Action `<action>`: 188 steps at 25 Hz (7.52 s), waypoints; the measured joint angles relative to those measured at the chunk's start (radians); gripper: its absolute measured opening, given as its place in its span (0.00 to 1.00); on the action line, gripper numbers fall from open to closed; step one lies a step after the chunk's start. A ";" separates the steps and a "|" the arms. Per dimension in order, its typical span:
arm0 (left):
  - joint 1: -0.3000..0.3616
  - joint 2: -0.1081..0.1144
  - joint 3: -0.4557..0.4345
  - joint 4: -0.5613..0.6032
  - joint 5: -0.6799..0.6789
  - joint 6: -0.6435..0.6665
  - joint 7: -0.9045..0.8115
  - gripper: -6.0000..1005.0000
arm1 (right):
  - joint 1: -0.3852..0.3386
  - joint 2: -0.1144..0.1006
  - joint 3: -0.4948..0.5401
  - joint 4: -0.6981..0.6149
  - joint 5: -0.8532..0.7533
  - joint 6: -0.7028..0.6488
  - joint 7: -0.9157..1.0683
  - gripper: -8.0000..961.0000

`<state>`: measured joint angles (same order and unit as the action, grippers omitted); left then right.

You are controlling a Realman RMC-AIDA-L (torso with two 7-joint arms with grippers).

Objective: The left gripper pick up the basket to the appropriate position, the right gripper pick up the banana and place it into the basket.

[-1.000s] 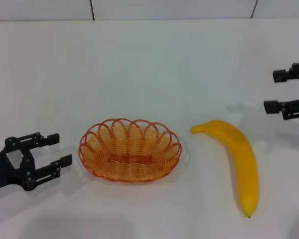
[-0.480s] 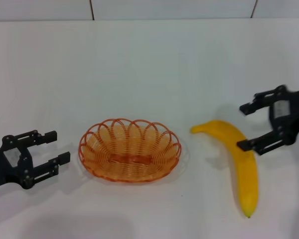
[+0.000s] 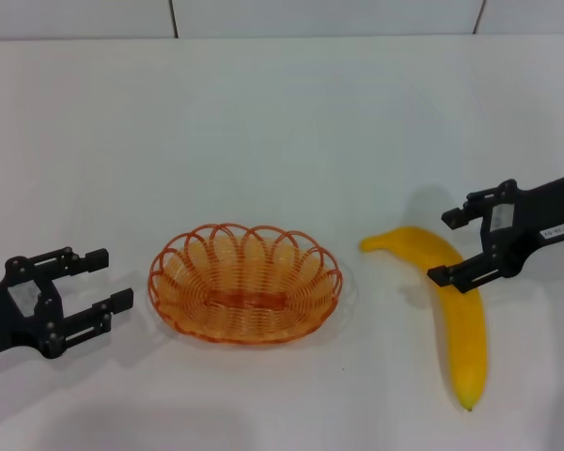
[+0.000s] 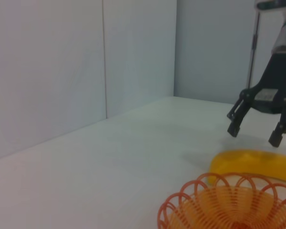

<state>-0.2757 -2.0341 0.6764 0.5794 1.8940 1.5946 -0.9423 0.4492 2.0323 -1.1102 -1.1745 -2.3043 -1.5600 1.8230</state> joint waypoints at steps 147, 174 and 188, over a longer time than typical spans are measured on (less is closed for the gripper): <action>0.009 0.005 -0.015 0.002 0.043 0.028 -0.007 0.60 | 0.385 0.007 -0.642 0.199 0.436 0.394 0.201 0.72; 0.055 0.015 -0.037 0.009 0.045 0.029 0.010 0.60 | -0.100 -0.011 0.129 0.228 0.399 -0.059 -0.534 0.74; -0.034 0.050 -0.091 0.003 0.119 -0.017 0.025 0.60 | -0.028 -0.057 0.239 0.520 0.335 0.013 -0.764 0.74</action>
<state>-0.3093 -1.9840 0.5859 0.5824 2.0131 1.5772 -0.9171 0.4216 1.9754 -0.8708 -0.6542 -1.9692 -1.5474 1.0593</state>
